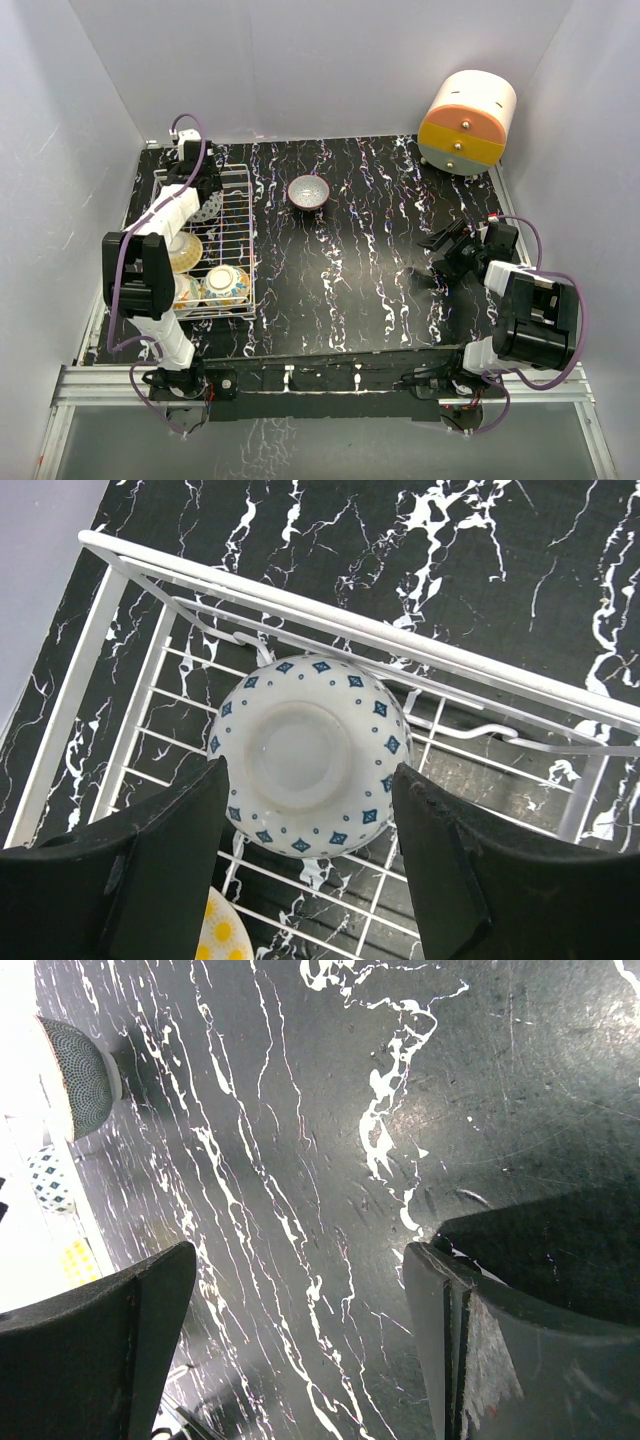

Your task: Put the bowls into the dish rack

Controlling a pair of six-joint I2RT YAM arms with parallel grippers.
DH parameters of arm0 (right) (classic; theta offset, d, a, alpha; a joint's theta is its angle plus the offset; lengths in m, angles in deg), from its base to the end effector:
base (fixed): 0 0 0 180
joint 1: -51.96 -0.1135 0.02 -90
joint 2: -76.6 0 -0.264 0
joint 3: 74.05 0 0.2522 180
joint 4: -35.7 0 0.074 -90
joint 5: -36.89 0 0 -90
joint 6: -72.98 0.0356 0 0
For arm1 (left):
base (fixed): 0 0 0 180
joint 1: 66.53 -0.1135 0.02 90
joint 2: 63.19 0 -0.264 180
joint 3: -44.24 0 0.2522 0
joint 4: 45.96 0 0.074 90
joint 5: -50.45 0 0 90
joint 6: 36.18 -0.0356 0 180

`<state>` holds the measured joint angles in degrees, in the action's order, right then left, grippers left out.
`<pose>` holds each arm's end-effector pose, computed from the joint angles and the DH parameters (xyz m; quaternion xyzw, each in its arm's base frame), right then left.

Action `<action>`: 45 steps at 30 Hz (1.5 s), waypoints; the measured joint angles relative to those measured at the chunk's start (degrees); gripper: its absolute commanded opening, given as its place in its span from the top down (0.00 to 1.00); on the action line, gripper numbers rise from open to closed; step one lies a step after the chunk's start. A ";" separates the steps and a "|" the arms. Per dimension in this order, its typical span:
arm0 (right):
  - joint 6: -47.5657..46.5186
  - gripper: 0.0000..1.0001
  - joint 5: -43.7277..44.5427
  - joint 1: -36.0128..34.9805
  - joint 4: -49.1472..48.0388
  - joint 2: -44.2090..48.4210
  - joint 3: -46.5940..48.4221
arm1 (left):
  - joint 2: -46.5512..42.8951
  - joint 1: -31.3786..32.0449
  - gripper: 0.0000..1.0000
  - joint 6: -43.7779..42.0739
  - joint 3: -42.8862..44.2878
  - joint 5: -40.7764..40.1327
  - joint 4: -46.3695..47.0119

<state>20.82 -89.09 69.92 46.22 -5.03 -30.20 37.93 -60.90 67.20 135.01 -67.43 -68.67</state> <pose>0.2436 -0.0570 0.1434 0.3188 0.8370 0.3427 0.2836 0.4071 -0.0234 0.2697 -0.1722 0.8435 0.1325 0.4913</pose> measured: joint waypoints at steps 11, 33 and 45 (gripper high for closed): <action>0.00 0.13 -0.02 0.00 0.00 -0.17 0.00 | 1.44 -0.04 0.35 -1.86 -1.53 -2.86 2.89; 0.00 0.13 -0.04 0.00 0.00 -0.17 0.00 | 3.61 -2.43 0.32 -3.34 -1.64 -4.52 3.30; 0.00 0.13 -0.04 0.00 0.00 -0.17 0.00 | 3.56 -4.17 0.30 -3.34 -2.78 -4.98 4.04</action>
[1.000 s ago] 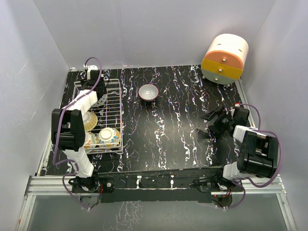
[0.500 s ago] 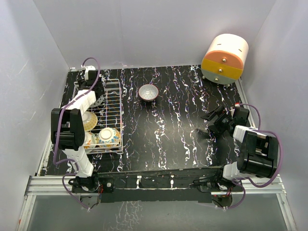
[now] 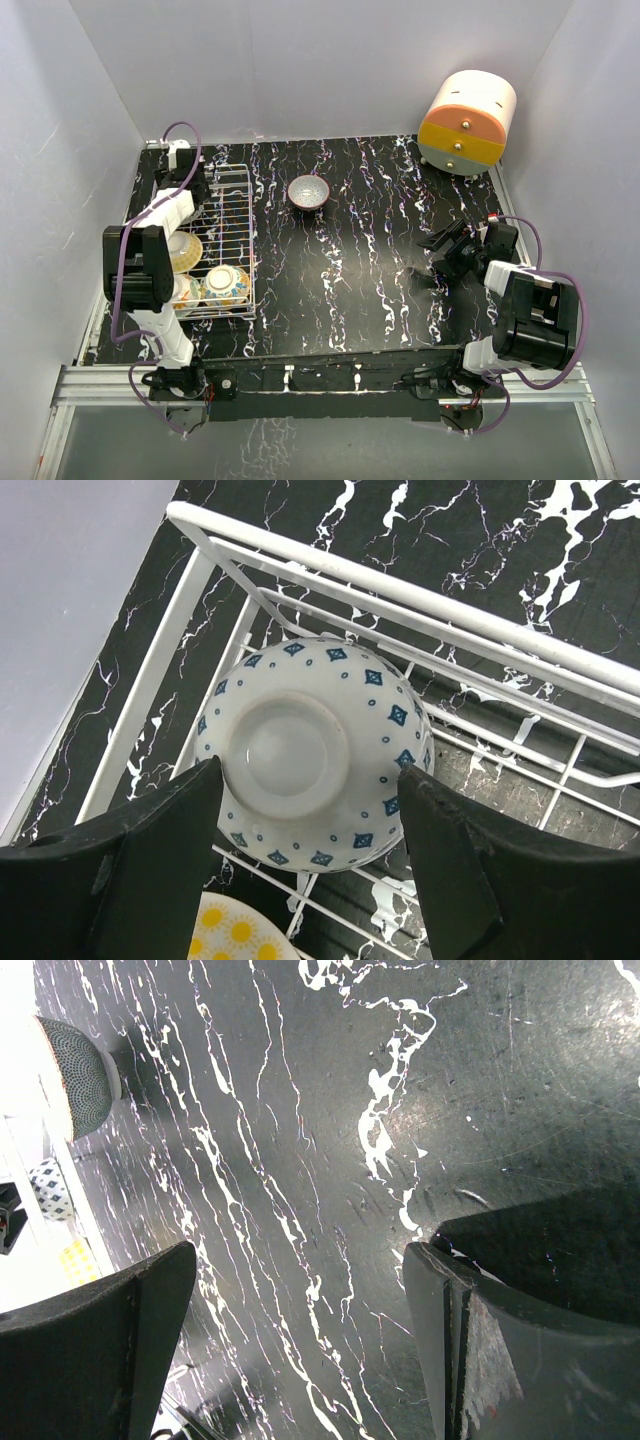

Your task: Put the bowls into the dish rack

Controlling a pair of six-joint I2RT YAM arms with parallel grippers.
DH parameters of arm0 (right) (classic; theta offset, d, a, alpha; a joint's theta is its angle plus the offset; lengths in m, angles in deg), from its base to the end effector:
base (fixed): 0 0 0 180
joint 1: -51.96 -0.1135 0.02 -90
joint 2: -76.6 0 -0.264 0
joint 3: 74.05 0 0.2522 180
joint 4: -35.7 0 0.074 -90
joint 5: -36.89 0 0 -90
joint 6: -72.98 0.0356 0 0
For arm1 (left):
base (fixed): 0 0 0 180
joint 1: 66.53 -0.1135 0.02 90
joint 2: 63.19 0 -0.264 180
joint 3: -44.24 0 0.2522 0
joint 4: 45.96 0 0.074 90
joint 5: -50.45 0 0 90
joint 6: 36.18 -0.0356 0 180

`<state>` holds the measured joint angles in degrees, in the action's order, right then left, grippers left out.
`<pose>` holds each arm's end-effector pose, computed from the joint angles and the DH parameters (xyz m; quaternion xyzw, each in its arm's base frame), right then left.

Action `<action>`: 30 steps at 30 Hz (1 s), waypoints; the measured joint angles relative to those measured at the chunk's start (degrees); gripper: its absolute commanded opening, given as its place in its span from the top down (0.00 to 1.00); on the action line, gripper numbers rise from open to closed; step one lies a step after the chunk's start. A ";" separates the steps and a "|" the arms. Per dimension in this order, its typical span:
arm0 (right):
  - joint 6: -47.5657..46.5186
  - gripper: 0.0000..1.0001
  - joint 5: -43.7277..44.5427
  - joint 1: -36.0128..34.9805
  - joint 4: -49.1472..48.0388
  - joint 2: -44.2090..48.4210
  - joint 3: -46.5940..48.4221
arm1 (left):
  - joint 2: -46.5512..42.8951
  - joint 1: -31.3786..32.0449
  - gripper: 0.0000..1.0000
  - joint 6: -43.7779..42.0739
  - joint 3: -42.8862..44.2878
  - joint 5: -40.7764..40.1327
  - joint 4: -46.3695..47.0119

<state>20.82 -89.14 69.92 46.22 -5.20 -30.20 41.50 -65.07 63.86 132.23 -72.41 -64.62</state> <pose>0.2437 -0.0570 0.1428 0.3192 0.8372 0.3430 0.2822 0.4136 0.0088 0.2363 -0.1932 0.8401 0.2059 0.4632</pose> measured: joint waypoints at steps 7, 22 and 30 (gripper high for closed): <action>0.00 0.13 0.02 0.00 0.00 0.00 0.00 | -2.47 -0.02 0.24 0.57 -0.39 1.49 -1.22; 0.00 0.13 0.63 0.00 0.07 0.00 0.00 | -21.16 17.84 0.23 -4.11 -1.03 19.91 1.86; 0.00 0.13 0.70 0.00 0.15 0.00 0.00 | -8.83 32.63 0.24 -16.39 2.08 36.41 2.23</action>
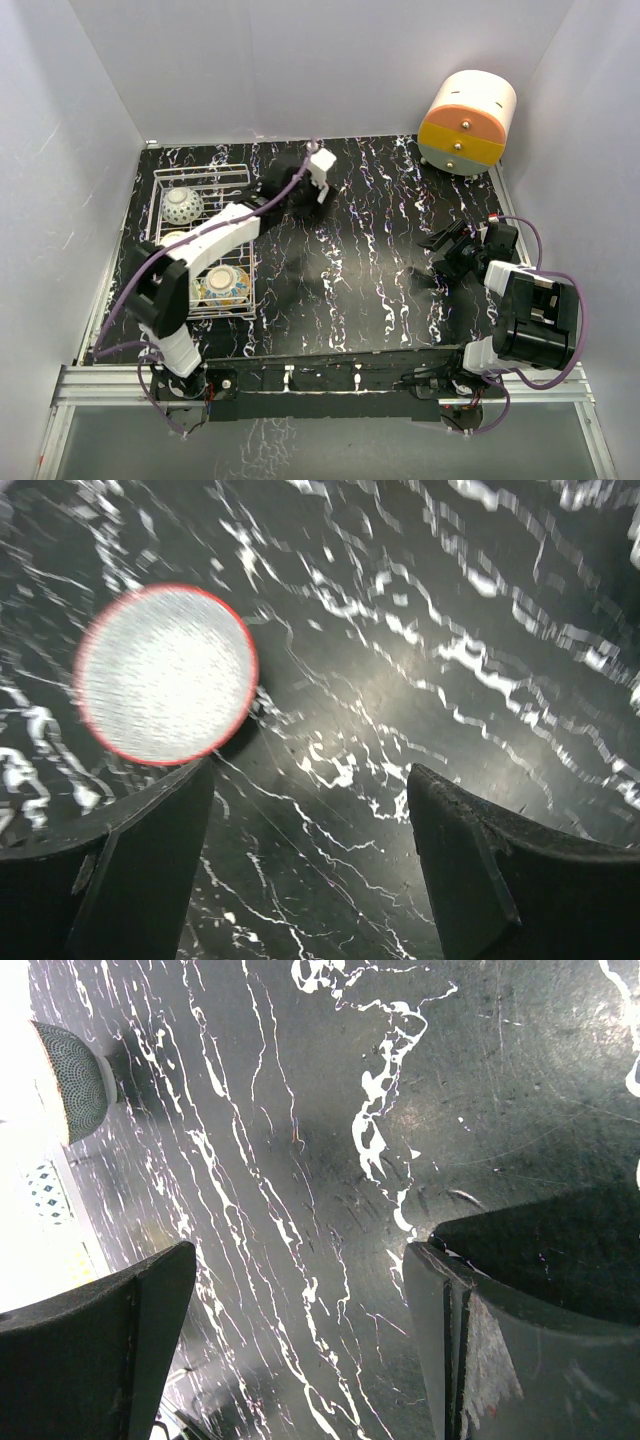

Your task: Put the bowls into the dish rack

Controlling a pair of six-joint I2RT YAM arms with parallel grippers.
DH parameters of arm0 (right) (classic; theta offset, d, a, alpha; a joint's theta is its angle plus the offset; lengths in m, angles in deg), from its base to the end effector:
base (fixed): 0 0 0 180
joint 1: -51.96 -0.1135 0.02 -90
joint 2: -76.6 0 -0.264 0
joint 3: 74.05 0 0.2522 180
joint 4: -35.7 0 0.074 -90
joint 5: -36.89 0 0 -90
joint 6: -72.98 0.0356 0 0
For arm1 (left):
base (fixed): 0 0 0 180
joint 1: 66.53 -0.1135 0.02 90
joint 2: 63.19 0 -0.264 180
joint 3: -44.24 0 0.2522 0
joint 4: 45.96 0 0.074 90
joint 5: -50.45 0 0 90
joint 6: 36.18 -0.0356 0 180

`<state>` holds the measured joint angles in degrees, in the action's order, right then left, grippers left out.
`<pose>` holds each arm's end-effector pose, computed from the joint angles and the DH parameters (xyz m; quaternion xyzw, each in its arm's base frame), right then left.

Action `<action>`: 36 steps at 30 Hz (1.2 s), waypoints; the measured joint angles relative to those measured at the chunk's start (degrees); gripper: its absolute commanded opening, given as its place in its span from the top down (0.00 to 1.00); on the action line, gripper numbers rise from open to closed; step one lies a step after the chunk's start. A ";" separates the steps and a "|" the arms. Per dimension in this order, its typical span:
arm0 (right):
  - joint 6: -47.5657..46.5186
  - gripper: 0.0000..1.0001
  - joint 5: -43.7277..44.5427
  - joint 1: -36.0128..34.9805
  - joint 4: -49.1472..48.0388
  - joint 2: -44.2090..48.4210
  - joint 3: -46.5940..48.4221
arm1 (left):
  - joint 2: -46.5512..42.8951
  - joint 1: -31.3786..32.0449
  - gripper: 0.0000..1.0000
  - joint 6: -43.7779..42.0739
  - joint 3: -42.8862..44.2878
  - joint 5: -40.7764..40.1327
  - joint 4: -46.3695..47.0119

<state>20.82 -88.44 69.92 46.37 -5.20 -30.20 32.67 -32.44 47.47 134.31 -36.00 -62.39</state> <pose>0.2435 -0.0573 0.1424 0.3224 0.8380 0.3377 0.2826 0.3294 -0.2256 0.3093 0.3030 0.7726 -0.1586 0.5349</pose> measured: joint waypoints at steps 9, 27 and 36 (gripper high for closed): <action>-0.02 0.13 -0.02 0.00 0.07 0.00 0.00 | 14.14 0.87 0.28 -6.08 2.84 2.27 -2.08; -0.04 0.13 -0.28 0.00 0.04 -0.44 0.00 | 26.12 0.74 0.28 -12.76 11.65 -4.44 5.22; -0.13 0.13 -0.28 0.00 0.04 -0.44 0.00 | 29.70 0.50 0.34 -13.40 12.52 -5.60 4.31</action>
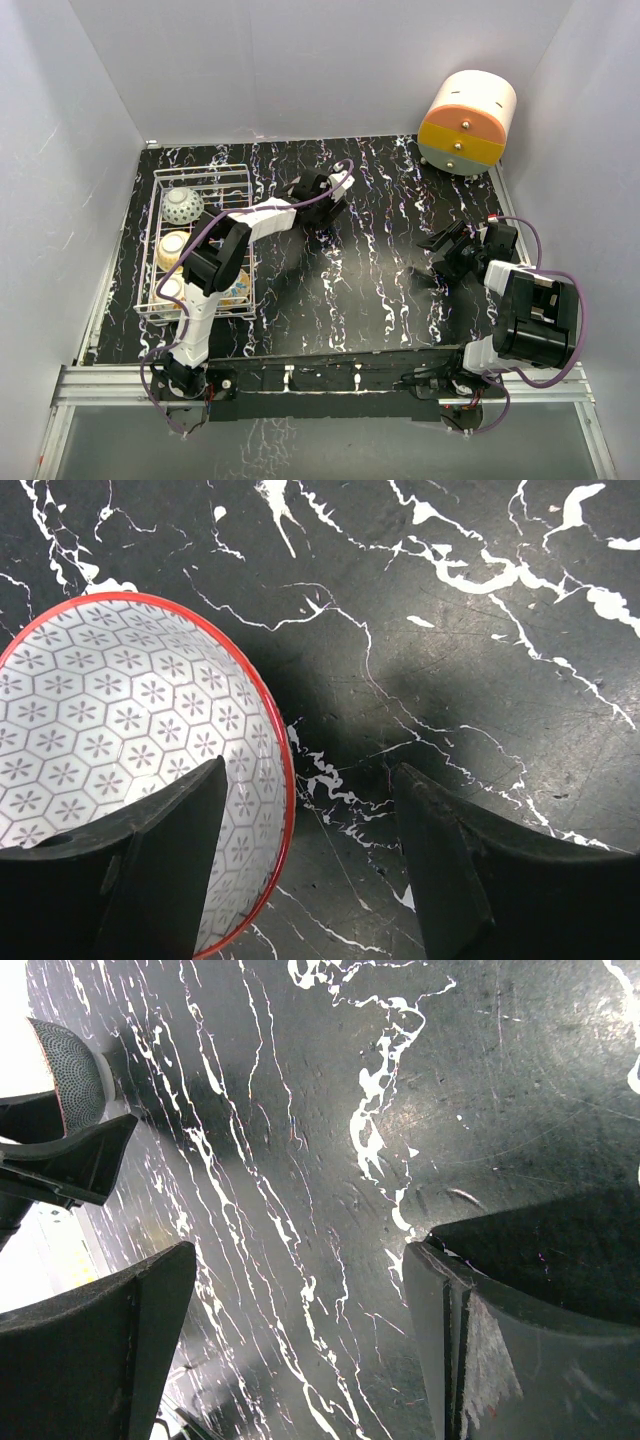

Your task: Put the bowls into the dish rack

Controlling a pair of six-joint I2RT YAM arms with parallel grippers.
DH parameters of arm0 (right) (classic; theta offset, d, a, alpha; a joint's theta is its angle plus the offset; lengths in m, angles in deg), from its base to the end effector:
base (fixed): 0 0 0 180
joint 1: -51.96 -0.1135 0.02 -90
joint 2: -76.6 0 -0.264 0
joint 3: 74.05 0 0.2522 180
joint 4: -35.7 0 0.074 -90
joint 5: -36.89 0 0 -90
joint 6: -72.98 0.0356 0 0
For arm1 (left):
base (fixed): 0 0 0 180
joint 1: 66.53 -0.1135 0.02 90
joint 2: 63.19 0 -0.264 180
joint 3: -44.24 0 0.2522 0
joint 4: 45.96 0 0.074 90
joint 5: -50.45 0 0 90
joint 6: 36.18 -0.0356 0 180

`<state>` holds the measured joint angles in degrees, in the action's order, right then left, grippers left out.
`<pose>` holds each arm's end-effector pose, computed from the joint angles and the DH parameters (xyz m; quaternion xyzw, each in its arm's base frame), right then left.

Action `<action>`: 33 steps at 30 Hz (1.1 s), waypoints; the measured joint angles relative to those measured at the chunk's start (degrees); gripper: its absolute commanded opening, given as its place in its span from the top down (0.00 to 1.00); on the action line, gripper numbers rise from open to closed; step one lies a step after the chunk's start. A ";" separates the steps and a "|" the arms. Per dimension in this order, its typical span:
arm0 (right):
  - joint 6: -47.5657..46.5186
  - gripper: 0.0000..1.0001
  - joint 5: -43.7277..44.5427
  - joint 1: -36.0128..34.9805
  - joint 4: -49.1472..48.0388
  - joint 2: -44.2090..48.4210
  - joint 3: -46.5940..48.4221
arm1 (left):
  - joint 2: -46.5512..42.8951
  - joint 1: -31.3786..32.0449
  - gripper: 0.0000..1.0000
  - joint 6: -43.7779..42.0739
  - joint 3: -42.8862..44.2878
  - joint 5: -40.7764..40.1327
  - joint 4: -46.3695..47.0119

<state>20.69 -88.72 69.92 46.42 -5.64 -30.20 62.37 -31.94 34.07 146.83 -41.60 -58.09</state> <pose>0.2437 -0.0572 0.1406 0.3221 0.8388 0.3393 0.2785 0.4085 -0.2802 0.1668 0.3978 0.7931 -0.0438 0.4591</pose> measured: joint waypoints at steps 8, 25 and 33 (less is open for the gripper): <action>-0.09 0.13 0.00 0.00 0.00 0.00 0.00 | 1.07 -0.57 0.40 -0.07 1.20 -1.49 -0.07; -0.09 0.13 0.02 0.00 0.00 0.00 0.00 | 2.47 -0.90 1.00 -1.29 3.02 -3.52 2.32; -0.09 0.13 0.02 0.00 0.00 0.00 0.00 | 1.20 -1.01 1.00 0.76 1.88 -2.99 2.40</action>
<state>20.60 -88.70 69.92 46.42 -5.64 -30.20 63.57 -32.94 34.83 148.71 -44.59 -55.68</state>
